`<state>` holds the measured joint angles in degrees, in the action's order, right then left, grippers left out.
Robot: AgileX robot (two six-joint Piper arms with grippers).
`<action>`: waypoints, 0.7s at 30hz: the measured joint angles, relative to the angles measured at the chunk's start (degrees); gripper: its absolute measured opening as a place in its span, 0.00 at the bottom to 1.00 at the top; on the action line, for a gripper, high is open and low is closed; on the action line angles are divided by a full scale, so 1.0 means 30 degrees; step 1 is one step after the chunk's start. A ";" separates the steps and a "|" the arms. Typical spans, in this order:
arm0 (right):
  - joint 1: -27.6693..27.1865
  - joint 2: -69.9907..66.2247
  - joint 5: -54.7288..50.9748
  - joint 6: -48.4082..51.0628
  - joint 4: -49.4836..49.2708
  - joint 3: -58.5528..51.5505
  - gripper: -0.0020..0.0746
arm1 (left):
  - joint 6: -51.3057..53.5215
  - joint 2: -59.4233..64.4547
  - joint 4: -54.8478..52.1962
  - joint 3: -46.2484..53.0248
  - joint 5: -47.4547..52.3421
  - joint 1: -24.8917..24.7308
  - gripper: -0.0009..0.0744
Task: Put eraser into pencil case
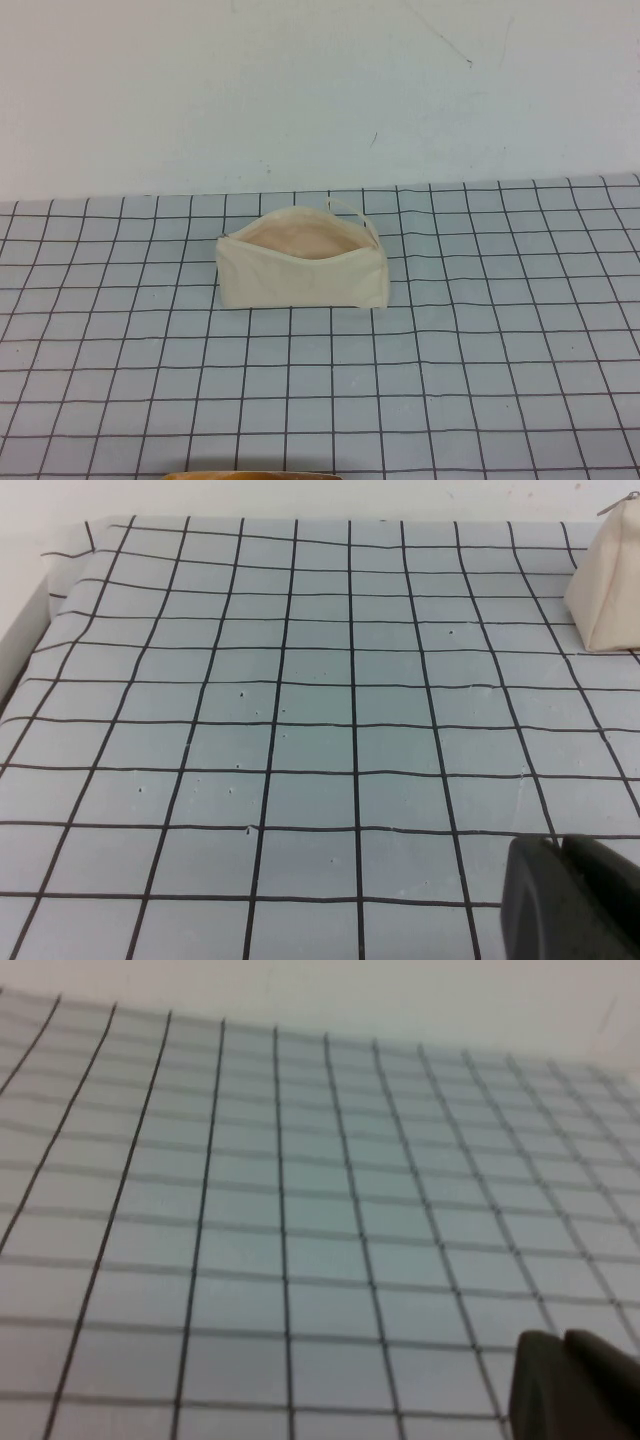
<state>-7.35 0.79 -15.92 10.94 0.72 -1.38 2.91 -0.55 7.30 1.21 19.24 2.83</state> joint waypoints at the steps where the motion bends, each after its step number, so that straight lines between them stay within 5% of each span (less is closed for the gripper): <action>1: 0.0514 0.0000 -0.0606 -0.0076 0.0000 -0.0070 0.02 | 0.0000 0.0000 0.0000 0.0000 0.0000 0.0000 0.01; 8: 0.2392 0.0000 -0.1214 -0.1285 -0.0241 -0.0070 0.02 | 0.0000 0.0000 0.0000 0.0000 0.0000 0.0000 0.01; 21: 0.2583 0.0000 -0.1220 -0.1618 -0.1118 -0.0070 0.02 | 0.0000 0.0000 0.0000 0.0000 0.0000 0.0000 0.01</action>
<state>0.40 0.79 -19.58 6.08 -2.63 -1.59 2.91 -0.55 7.30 1.21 19.24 2.83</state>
